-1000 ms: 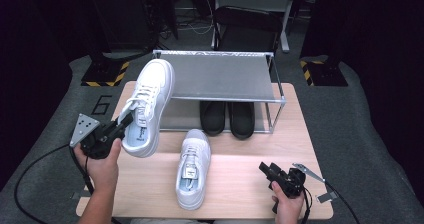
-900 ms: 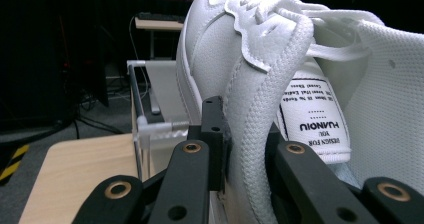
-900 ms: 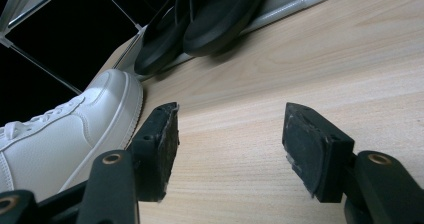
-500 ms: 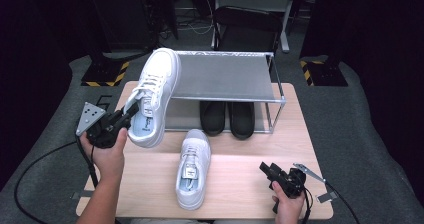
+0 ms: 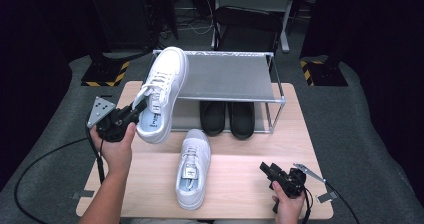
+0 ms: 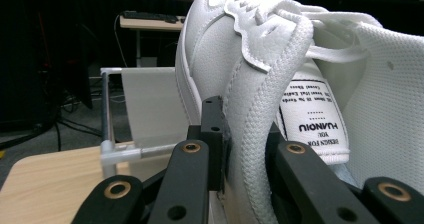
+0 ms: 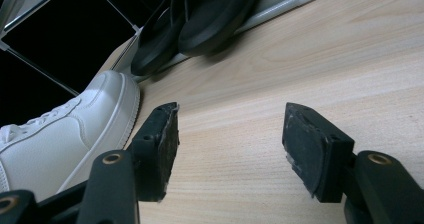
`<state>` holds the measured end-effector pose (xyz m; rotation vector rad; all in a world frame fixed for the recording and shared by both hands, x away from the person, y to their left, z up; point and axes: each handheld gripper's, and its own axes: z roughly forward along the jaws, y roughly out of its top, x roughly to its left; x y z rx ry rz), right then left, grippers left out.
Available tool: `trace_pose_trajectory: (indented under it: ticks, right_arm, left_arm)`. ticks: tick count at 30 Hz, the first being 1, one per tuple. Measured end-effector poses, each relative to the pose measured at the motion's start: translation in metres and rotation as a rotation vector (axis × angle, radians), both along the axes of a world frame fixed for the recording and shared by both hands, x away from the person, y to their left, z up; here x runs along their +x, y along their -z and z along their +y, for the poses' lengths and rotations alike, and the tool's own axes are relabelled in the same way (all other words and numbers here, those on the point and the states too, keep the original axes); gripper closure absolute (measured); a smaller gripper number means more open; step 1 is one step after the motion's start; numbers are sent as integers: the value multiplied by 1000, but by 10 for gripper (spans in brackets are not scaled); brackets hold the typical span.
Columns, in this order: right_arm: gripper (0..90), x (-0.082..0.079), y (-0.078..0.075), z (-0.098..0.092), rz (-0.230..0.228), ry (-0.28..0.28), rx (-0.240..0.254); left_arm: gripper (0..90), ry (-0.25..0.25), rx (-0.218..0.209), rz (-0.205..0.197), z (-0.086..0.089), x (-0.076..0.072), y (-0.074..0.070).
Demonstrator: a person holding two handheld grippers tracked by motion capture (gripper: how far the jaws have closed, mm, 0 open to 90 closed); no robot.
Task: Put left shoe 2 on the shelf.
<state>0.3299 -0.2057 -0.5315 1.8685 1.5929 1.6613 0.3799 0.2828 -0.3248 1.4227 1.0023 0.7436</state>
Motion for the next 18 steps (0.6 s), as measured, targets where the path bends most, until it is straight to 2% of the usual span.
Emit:
trace_pose_trajectory:
  ticks: [4,18]
  right_arm:
    - [392,0,0,-1,2,-1,0]
    - [391,-5,-1,-7,-10,22,11]
  left_arm:
    - [815,9,13,-5,-11,9,-6]
    - [815,59,12,-17,-50,45,-30]
